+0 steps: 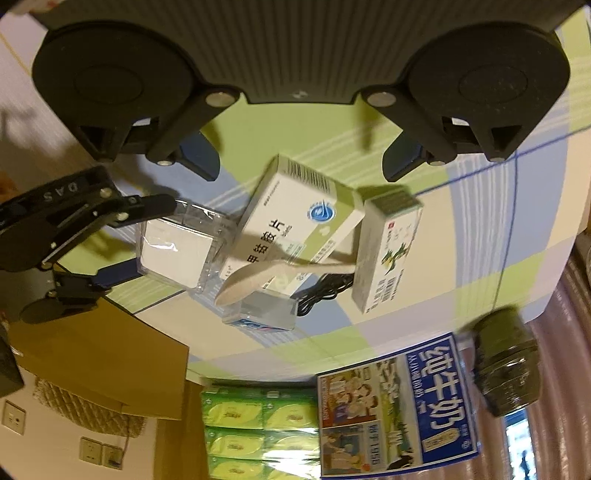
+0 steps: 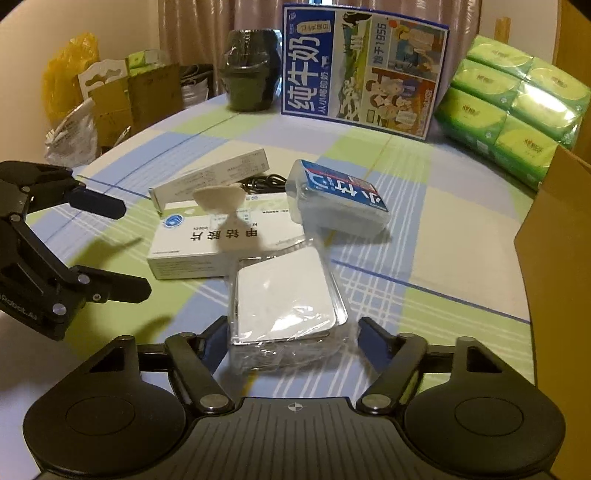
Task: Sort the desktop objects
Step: 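Grasp the plastic-wrapped white box with the right tool while the left tool grasps the white medicine box, then lift and carry the wrapped box and medicine box over the cardboard box, then open both tools to drop the wrapped box and medicine box inside, then move both tools back over the table toward the spoon and plastic case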
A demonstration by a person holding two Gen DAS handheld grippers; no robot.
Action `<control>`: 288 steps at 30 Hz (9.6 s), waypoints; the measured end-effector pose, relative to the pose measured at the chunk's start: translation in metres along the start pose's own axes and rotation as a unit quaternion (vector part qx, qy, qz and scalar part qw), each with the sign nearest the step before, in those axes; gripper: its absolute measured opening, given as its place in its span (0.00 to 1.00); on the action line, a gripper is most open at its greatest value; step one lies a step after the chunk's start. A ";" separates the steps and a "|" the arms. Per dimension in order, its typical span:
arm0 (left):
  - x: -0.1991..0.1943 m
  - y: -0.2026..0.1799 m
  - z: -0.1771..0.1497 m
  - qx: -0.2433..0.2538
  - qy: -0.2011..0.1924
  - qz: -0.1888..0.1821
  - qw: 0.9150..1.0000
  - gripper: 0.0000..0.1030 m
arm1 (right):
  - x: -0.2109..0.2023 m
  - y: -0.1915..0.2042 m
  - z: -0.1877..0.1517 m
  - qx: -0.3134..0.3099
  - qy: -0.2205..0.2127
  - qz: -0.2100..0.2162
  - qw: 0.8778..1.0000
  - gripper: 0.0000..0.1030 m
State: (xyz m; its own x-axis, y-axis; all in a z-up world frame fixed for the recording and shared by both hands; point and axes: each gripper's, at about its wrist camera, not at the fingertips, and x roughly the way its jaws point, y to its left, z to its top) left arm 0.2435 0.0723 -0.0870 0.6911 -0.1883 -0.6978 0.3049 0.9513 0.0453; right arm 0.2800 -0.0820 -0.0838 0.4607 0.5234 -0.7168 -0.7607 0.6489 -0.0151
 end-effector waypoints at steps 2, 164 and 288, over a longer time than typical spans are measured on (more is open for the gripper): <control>0.005 0.001 0.001 0.008 -0.002 -0.010 1.000 0.90 | 0.002 0.000 -0.001 -0.005 0.003 -0.002 1.000 0.55; -0.137 -0.270 0.117 -0.091 -0.085 0.004 0.992 0.65 | -0.320 -0.114 -0.046 0.190 -0.152 -0.163 0.956 0.51; -0.078 -0.038 -0.002 -0.095 -0.041 0.123 0.987 0.88 | -0.104 -0.008 0.013 0.071 -0.092 -0.015 0.993 0.93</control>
State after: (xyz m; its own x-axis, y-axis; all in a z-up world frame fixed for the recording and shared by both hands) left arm 0.1768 0.0515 -0.0357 0.7823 0.0416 -0.6215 -0.0017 0.9979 0.0647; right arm 0.2447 -0.1344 0.0000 0.5689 0.5860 -0.5770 -0.6786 0.7309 0.0732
